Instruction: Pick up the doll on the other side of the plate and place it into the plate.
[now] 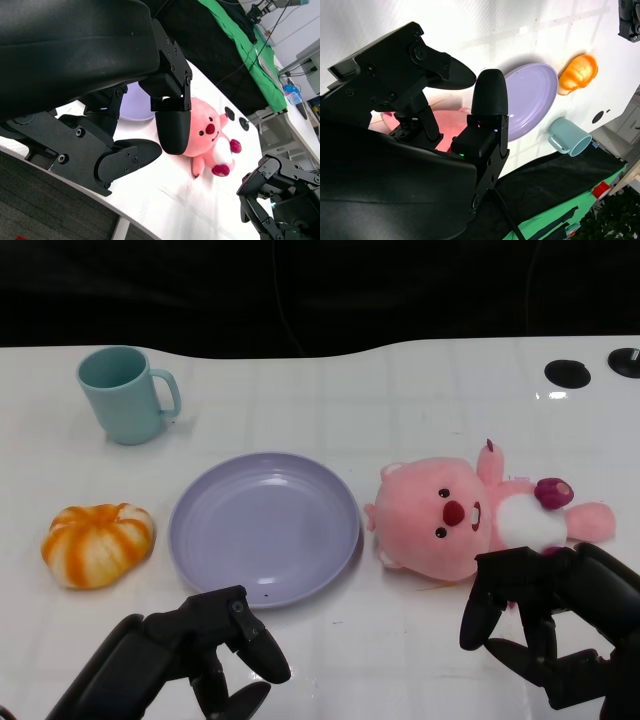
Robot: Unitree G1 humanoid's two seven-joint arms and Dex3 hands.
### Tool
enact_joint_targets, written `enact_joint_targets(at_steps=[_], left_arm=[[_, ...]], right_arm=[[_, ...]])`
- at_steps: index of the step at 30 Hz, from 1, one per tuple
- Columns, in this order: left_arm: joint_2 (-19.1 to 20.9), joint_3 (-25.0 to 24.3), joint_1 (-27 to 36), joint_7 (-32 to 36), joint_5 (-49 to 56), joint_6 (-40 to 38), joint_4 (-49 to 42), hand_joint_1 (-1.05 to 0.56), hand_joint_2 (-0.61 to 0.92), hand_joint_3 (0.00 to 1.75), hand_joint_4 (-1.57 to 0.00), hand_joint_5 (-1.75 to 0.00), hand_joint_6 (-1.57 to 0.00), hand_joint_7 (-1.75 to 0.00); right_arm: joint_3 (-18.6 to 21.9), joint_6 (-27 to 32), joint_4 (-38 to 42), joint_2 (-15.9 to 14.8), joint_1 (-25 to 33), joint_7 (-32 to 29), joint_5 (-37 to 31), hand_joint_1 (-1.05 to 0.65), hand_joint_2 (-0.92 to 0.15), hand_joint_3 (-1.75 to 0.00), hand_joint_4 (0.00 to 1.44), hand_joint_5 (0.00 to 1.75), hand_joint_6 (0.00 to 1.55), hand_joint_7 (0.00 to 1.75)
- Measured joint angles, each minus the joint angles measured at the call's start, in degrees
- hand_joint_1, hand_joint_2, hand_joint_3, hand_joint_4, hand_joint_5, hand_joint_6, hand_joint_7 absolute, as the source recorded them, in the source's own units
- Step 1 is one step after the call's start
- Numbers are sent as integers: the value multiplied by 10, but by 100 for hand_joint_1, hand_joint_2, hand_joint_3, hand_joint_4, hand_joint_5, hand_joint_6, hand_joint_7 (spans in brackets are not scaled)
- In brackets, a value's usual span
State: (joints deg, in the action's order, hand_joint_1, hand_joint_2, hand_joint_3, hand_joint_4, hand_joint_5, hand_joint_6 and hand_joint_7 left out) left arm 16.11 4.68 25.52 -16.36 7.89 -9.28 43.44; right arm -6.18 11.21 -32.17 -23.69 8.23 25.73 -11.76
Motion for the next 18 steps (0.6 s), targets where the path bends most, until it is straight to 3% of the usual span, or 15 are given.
enact_joint_targets(at_steps=[18], left_arm=[[0,-1,0,-2,-1,2,-2,-20,71,81,-66,-165,-61,-132]], right_arm=[[0,-10,5,0,0,0,0,-10,-53,-97,89,175,79,115]])
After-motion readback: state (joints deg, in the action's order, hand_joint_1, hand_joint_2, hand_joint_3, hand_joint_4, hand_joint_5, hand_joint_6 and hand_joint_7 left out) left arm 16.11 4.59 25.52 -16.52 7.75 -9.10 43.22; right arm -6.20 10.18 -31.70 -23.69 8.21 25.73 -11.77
